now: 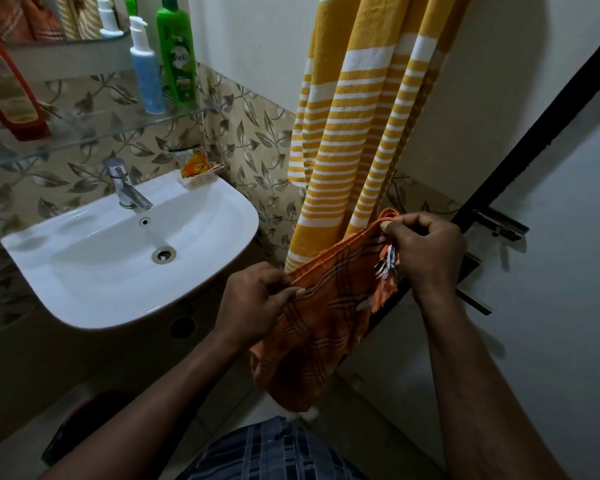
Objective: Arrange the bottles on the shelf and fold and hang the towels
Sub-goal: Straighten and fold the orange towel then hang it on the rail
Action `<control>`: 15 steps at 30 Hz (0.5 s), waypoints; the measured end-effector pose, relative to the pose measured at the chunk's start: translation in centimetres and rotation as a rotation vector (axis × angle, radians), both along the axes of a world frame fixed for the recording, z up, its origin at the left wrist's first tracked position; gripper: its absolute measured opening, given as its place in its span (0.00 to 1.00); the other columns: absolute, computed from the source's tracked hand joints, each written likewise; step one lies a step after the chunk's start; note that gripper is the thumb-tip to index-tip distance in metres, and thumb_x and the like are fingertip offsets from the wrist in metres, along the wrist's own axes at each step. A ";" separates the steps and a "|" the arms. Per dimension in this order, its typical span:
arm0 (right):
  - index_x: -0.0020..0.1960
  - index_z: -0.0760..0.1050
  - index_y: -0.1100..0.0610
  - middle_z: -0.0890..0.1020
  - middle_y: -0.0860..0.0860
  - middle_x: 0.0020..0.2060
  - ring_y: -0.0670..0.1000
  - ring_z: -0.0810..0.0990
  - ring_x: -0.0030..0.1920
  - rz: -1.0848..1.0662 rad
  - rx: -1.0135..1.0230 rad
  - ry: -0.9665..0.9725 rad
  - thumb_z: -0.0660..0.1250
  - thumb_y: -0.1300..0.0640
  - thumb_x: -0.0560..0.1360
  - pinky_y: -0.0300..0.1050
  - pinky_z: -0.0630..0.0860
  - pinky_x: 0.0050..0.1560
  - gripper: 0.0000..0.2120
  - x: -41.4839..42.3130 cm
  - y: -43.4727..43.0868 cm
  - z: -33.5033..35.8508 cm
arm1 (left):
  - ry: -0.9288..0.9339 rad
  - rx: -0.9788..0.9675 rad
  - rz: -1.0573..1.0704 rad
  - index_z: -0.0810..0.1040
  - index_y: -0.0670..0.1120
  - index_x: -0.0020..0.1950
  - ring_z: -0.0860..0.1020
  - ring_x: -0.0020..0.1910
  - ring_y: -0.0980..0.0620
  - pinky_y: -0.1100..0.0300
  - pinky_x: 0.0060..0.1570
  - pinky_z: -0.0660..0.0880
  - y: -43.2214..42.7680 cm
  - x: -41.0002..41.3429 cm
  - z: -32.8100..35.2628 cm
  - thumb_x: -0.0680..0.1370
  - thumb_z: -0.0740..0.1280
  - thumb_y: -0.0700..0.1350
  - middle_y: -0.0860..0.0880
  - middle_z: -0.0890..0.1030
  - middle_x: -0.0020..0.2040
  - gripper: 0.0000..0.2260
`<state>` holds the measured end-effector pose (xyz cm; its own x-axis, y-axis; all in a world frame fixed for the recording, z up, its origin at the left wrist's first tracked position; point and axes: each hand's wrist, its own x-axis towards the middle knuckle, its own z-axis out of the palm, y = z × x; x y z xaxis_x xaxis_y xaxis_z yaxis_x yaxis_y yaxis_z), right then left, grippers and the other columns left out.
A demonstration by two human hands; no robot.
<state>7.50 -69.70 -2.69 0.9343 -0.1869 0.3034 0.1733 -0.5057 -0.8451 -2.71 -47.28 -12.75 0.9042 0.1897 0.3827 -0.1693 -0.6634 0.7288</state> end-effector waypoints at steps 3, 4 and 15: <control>0.35 0.82 0.45 0.85 0.41 0.34 0.40 0.84 0.37 -0.001 -0.030 0.008 0.78 0.53 0.71 0.43 0.83 0.41 0.09 0.1 -0.1 -0.2 | 0.045 -0.144 0.006 0.86 0.51 0.43 0.82 0.39 0.59 0.70 0.38 0.76 0.9 -0.2 0.8 0.71 0.81 0.51 0.57 0.83 0.39 0.07; 0.35 0.82 0.45 0.85 0.41 0.34 0.40 0.84 0.37 -0.002 -0.035 0.011 0.78 0.53 0.71 0.44 0.83 0.42 0.09 0.2 -0.1 -0.4 | 0.089 -0.225 0.019 0.86 0.51 0.42 0.83 0.40 0.58 0.67 0.39 0.78 1.1 -0.3 1.0 0.71 0.81 0.50 0.55 0.85 0.39 0.06; 0.36 0.80 0.44 0.85 0.43 0.37 0.44 0.85 0.39 0.010 -0.057 0.044 0.78 0.53 0.73 0.50 0.85 0.44 0.10 0.5 0.4 -1.0 | 0.004 -0.103 0.171 0.87 0.51 0.48 0.84 0.39 0.61 0.59 0.39 0.82 2.4 -0.4 2.9 0.75 0.79 0.48 0.58 0.85 0.40 0.04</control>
